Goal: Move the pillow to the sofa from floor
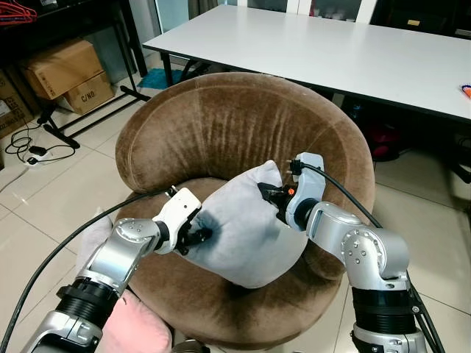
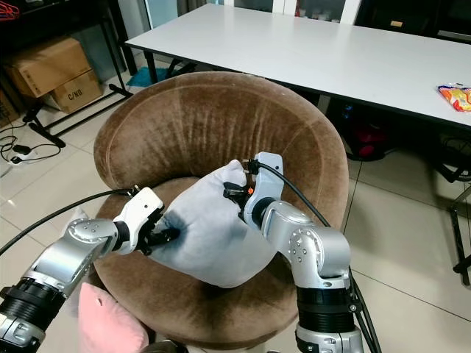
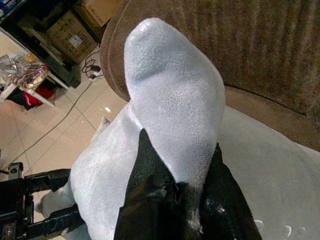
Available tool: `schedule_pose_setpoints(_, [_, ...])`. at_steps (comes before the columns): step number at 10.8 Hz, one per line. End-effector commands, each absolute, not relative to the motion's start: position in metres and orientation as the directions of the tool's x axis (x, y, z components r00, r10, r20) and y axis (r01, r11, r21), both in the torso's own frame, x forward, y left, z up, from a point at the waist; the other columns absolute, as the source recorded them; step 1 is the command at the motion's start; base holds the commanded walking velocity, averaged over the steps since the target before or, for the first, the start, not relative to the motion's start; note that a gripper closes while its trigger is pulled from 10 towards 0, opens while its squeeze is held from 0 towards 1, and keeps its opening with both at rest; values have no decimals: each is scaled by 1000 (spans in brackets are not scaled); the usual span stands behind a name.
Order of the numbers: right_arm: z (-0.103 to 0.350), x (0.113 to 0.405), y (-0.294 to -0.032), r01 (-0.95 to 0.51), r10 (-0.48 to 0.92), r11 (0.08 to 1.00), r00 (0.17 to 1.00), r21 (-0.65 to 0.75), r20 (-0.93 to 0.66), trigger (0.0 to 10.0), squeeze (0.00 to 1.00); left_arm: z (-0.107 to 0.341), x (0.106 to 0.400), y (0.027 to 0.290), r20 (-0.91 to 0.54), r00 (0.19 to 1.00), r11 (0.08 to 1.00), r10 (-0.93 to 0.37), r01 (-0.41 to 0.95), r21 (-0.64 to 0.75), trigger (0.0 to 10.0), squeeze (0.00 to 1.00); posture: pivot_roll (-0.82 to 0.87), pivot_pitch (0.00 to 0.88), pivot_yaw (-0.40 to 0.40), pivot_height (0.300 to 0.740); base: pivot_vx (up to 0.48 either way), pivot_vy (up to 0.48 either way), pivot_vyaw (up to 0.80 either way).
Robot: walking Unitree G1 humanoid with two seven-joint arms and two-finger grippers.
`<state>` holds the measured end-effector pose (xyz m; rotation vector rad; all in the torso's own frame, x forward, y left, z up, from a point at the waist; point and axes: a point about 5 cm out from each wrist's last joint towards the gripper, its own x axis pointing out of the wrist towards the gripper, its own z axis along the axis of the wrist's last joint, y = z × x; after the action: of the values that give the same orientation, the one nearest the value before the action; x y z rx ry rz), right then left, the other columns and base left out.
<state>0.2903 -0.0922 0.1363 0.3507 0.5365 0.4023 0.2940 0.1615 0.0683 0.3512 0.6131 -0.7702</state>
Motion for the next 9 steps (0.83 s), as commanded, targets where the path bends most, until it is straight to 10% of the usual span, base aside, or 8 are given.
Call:
schedule_pose_setpoints(1, [143,291,-91,-296,459,862,800,411,-387,10000,0,61,293,163,-663,537,667,-522,741,75,0,0,-42,0,44,740,0,0,0])
schedule_pose_setpoints(9, [142,289,-89,-293,459,862,798,413,-391,10000,0,57,292,163,-668,524,649,-528,756,81,0,0,-40,0,43,740,0,0,0])
